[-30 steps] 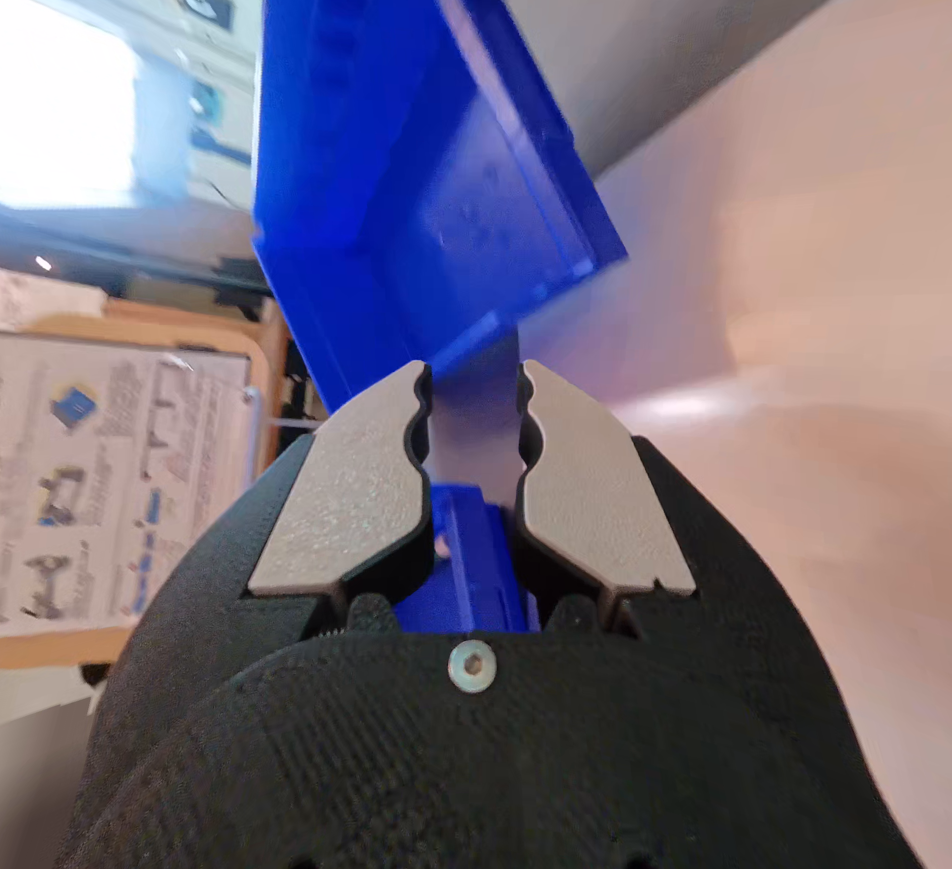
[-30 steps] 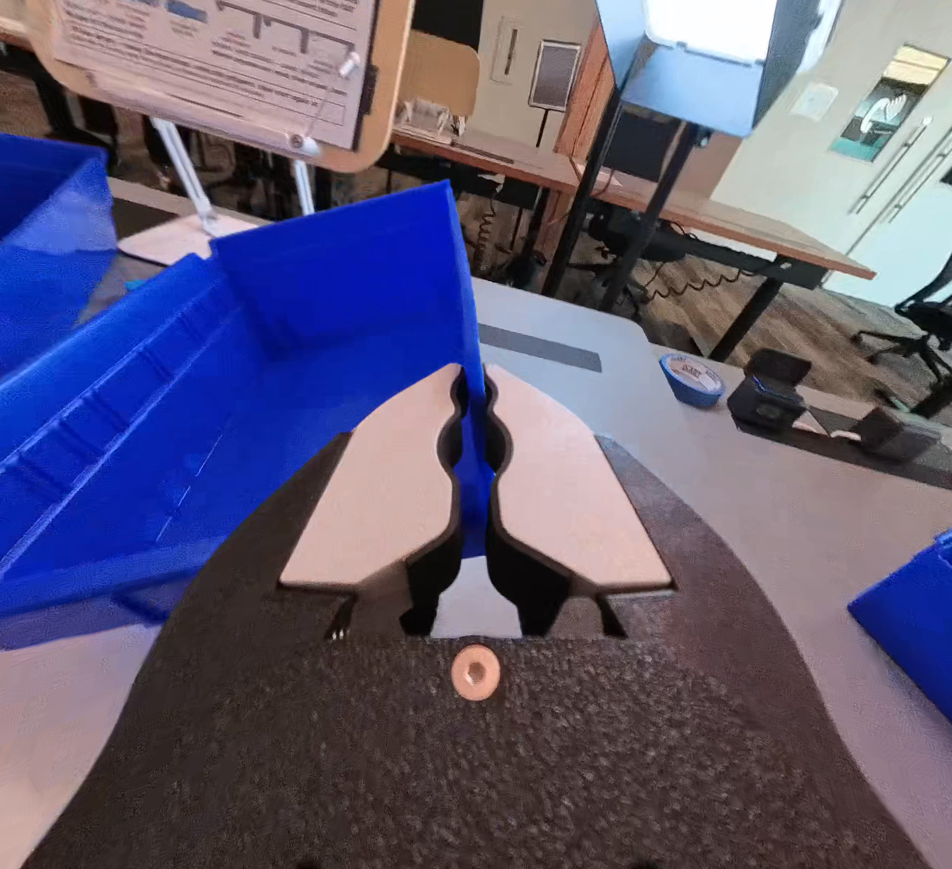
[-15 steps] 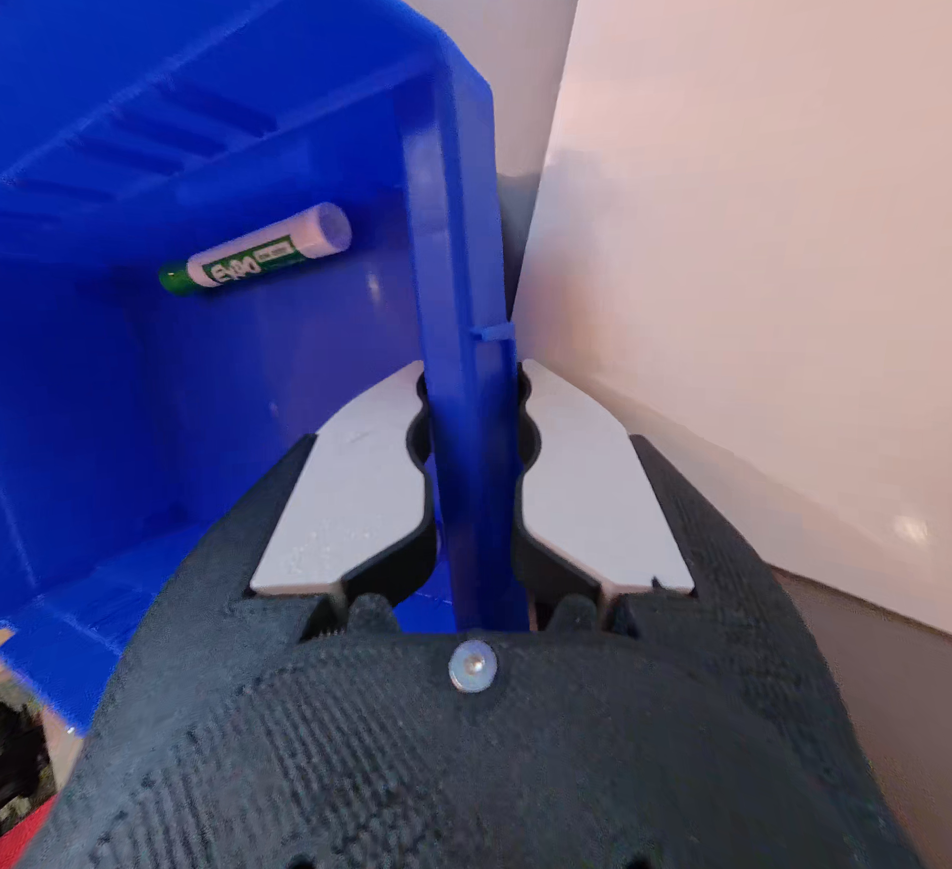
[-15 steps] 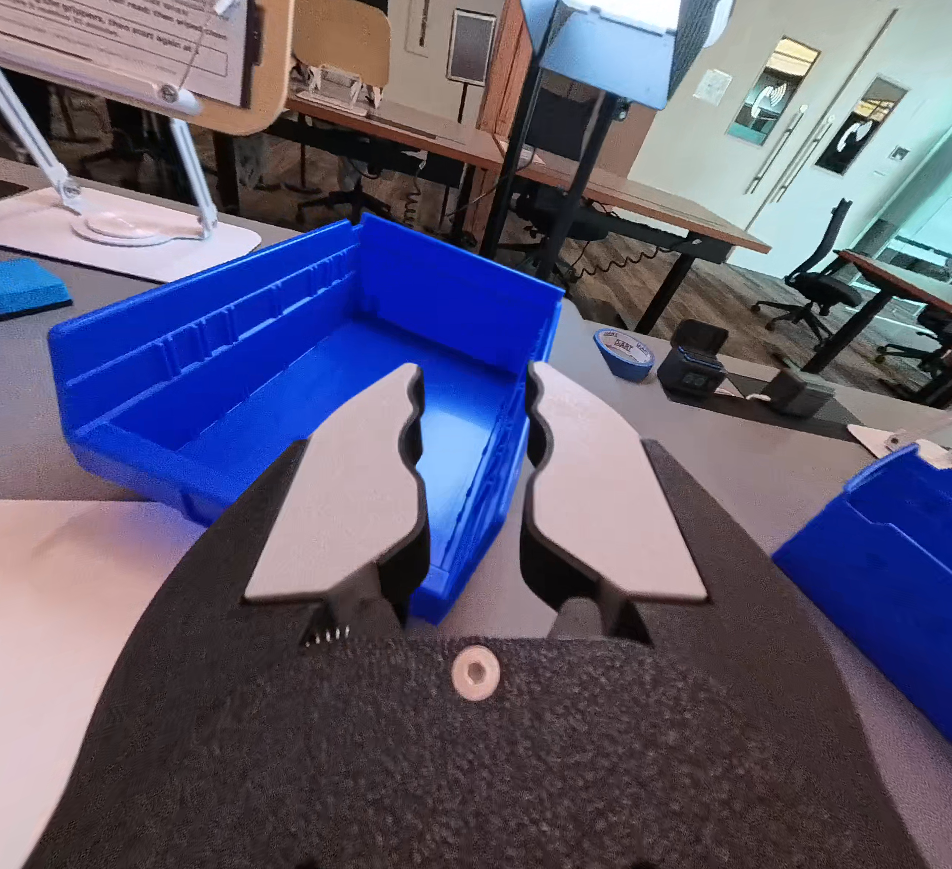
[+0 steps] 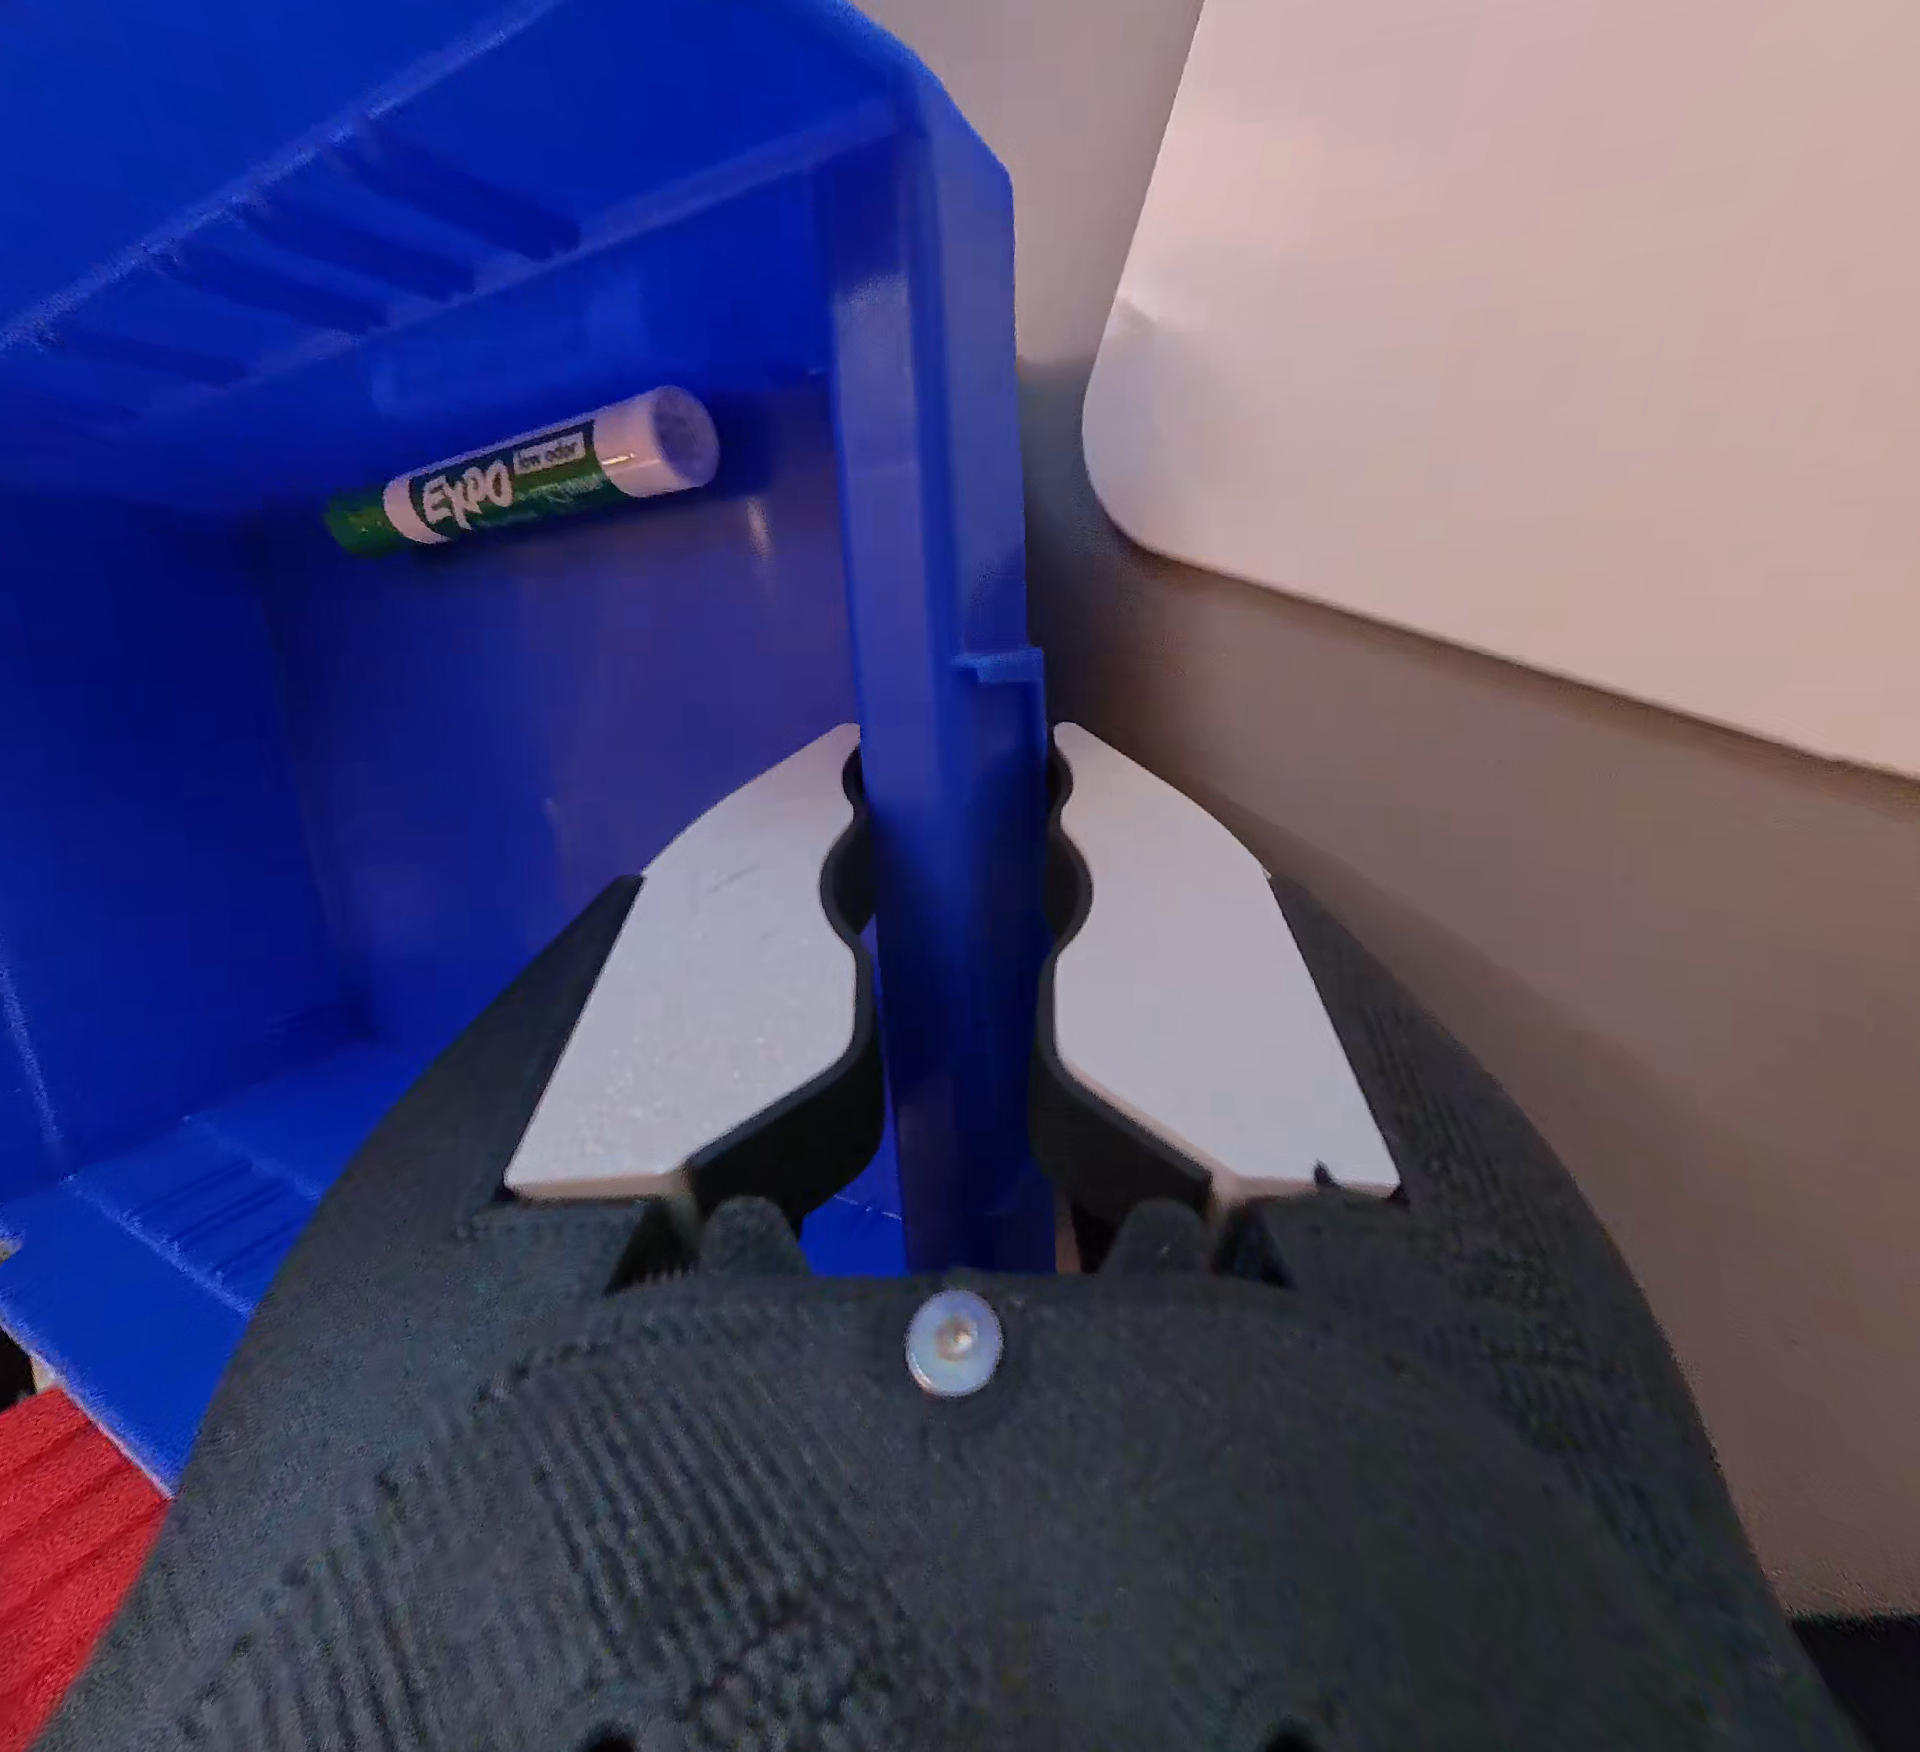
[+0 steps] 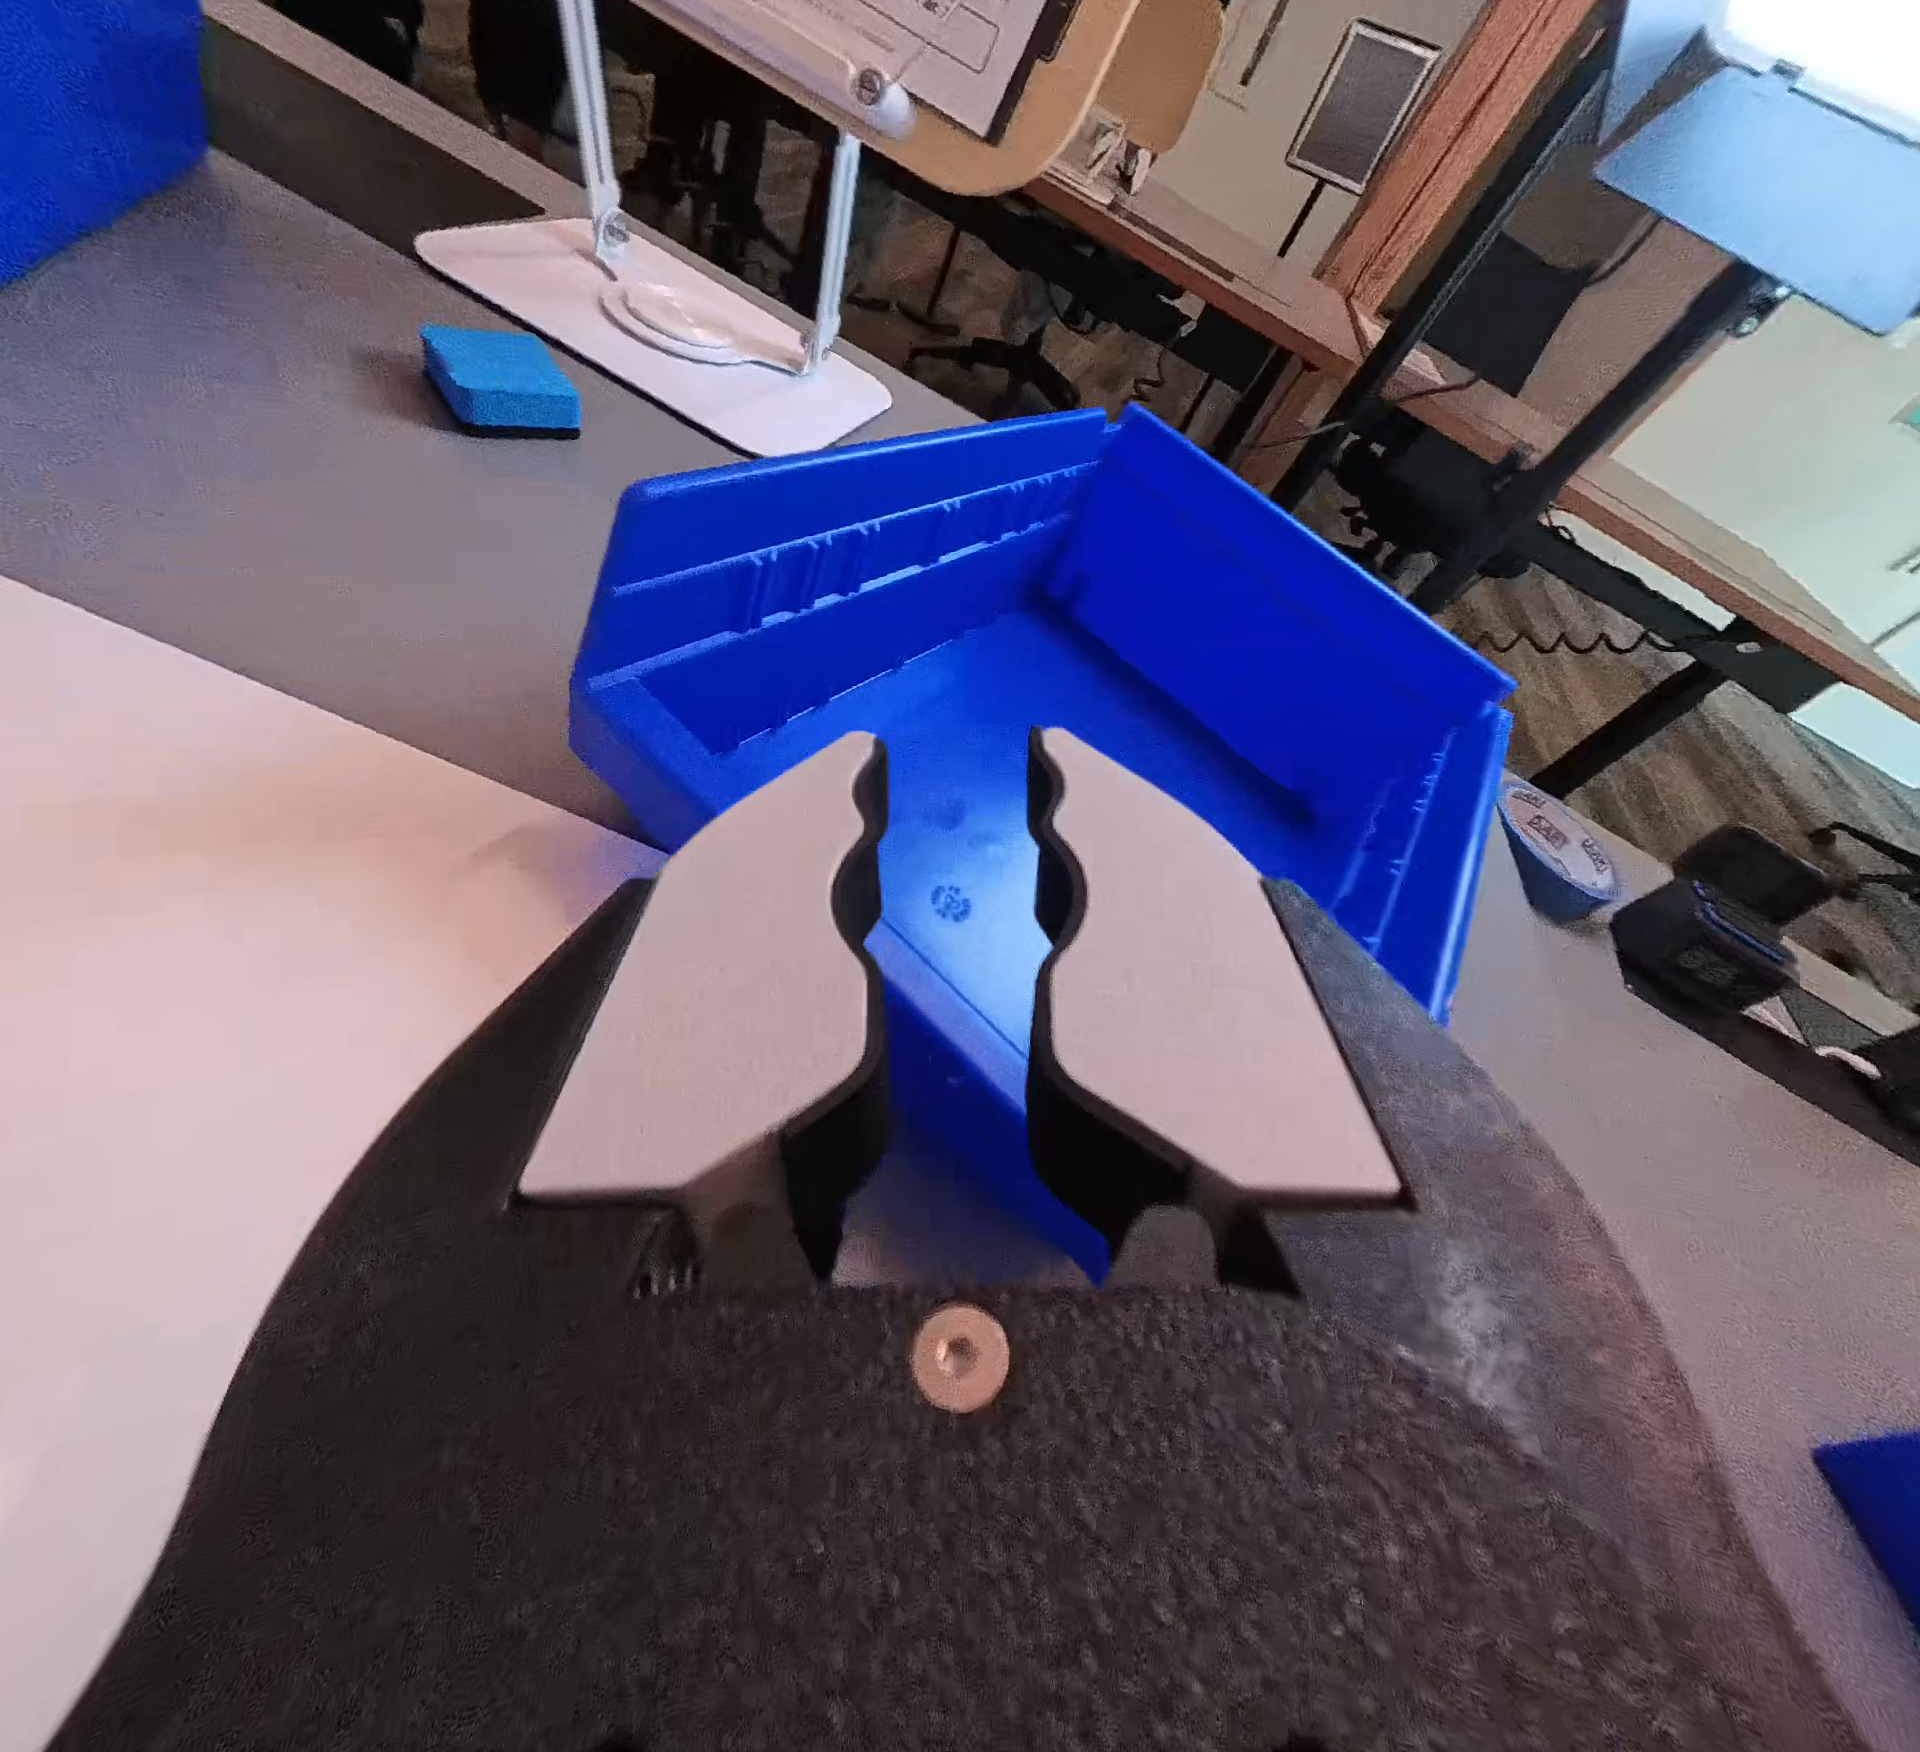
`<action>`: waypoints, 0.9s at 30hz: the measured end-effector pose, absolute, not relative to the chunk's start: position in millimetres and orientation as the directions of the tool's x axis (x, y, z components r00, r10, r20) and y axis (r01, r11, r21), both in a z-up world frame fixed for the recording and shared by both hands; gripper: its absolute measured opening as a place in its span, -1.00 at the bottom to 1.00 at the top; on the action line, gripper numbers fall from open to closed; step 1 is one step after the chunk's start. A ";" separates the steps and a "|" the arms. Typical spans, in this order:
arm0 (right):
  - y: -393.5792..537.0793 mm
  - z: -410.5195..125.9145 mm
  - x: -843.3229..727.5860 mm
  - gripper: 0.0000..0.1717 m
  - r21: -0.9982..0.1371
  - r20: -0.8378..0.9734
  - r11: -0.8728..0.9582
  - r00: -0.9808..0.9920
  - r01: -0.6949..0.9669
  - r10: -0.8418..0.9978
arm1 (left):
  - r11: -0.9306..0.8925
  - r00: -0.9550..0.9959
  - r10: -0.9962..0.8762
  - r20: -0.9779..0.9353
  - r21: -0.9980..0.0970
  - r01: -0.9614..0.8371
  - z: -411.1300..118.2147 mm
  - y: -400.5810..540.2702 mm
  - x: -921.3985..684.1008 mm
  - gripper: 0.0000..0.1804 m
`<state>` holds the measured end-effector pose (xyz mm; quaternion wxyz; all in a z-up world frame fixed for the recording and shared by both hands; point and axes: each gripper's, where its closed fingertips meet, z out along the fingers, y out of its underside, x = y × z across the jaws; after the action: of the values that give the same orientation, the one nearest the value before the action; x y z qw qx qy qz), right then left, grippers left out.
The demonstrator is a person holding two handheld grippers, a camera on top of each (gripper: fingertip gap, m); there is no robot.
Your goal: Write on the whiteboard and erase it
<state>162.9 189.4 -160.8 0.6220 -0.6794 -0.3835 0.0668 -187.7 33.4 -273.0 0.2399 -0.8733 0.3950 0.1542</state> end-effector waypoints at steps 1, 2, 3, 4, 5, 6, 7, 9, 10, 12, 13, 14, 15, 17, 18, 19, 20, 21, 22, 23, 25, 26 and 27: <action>187.2 -163.8 157.9 -0.70 -0.886 0.403 0.078 0.678 0.457 0.614 | -0.584 0.649 -0.607 -0.458 -0.297 -0.755 -272.8 28.8 -193.5 -0.66; 186.0 -168.0 153.8 -0.69 -0.875 0.418 0.080 0.662 0.478 0.622 | -0.595 0.659 -0.597 -0.456 -0.300 -0.746 -272.4 24.4 -199.7 -0.66; 185.2 -174.8 149.7 -0.66 -0.861 0.428 0.071 0.641 0.504 0.638 | -0.603 0.670 -0.586 -0.455 -0.308 -0.736 -271.6 20.6 -206.1 -0.66; 185.0 -181.9 146.9 -0.63 -0.848 0.433 0.058 0.626 0.527 0.649 | -0.604 0.680 -0.571 -0.460 -0.326 -0.727 -269.7 18.1 -212.7 -0.66; 184.7 -187.3 144.3 -0.63 -0.839 0.439 0.055 0.613 0.541 0.657 | -0.600 0.687 -0.555 -0.468 -0.347 -0.721 -266.4 16.2 -219.3 -0.66; 184.0 -191.4 141.7 -0.63 -0.832 0.444 0.058 0.599 0.552 0.667 | -0.594 0.691 -0.543 -0.476 -0.364 -0.718 -262.2 13.4 -226.3 -0.66; 184.0 -194.3 140.0 -0.63 -0.826 0.449 0.059 0.591 0.561 0.671 | -0.583 0.696 -0.532 -0.483 -0.387 -0.714 -256.7 10.9 -231.8 -0.66; 184.8 -199.5 137.2 -0.63 -0.816 0.455 0.056 0.580 0.575 0.676 | -0.563 0.717 -0.504 -0.482 -0.446 -0.696 -243.1 6.7 -239.4 -0.66; 185.0 -202.1 135.9 -0.63 -0.814 0.452 0.050 0.576 0.579 0.681 | -0.560 0.723 -0.498 -0.479 -0.458 -0.690 -238.5 3.9 -242.4 -0.66; 185.2 -205.6 133.6 -0.63 -0.811 0.450 0.047 0.570 0.583 0.687 | -0.562 0.721 -0.485 -0.495 -0.455 -0.691 -234.0 1.4 -250.3 -0.65; 185.0 -206.8 133.1 -0.63 -0.807 0.453 0.047 0.566 0.588 0.689 | -0.569 0.718 -0.484 -0.500 -0.444 -0.692 -235.1 0.9 -254.5 -0.65; 185.0 -207.9 133.2 -0.63 -0.804 0.458 0.048 0.564 0.593 0.687 | -0.577 0.714 -0.489 -0.502 -0.428 -0.696 -238.4 0.9 -258.0 -0.66; 185.0 -208.7 133.5 -0.63 -0.800 0.462 0.048 0.562 0.599 0.686 | -0.580 0.699 -0.501 -0.510 -0.401 -0.709 -244.2 1.8 -261.5 -0.66; 184.8 -210.2 134.3 -0.62 -0.794 0.466 0.047 0.558 0.606 0.686 | -0.569 0.643 -0.524 -0.558 -0.332 -0.752 -260.3 8.0 -270.7 -0.65; 184.9 -211.3 134.7 -0.61 -0.791 0.466 0.043 0.556 0.610 0.688 | -0.559 0.610 -0.530 -0.589 -0.299 -0.774 -268.7 12.2 -275.7 -0.65; 184.8 -213.3 135.1 -0.58 -0.786 0.465 0.036 0.552 0.618 0.692 | -0.548 0.583 -0.510 -0.633 -0.284 -0.787 -269.3 17.9 -281.1 -0.64; 185.1 -216.2 136.0 -0.55 -0.777 0.466 0.026 0.547 0.629 0.696 | -0.544 0.568 -0.504 -0.650 -0.271 -0.794 -268.5 19.7 -284.5 -0.64; 185.2 -219.1 137.0 -0.52 -0.767 0.469 0.019 0.540 0.641 0.698 | -0.553 0.579 -0.500 -0.643 -0.277 -0.786 -268.5 19.4 -286.3 -0.65; 185.1 -222.2 137.4 -0.48 -0.757 0.472 0.014 0.532 0.653 0.703 | -0.557 0.595 -0.495 -0.634 -0.294 -0.777 -268.0 19.1 -286.6 -0.65; 185.6 -224.4 138.0 -0.47 -0.750 0.476 0.010 0.529 0.661 0.703 | -0.559 0.602 -0.490 -0.630 -0.302 -0.772 -267.5 18.8 -286.8 -0.64; 187.6 -227.1 139.1 -0.46 -0.730 0.499 0.015 0.517 0.683 0.695 | -0.566 0.604 -0.478 -0.638 -0.302 -0.767 -266.8 19.1 -288.2 -0.61; 189.7 -228.0 140.5 -0.45 -0.716 0.519 0.019 0.515 0.698 0.683 | -0.571 0.605 -0.478 -0.637 -0.299 -0.765 -267.6 19.0 -288.3 -0.61; 191.2 -229.1 141.4 -0.46 -0.697 0.546 0.032 0.501 0.717 0.671 | -0.570 0.606 -0.478 -0.636 -0.300 -0.765 -267.9 19.1 -287.7 -0.62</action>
<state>141.4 191.2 -229.1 0.5167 -0.6955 -0.4989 -0.0219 -287.7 19.1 -267.9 0.2850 -0.8496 0.3657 0.2515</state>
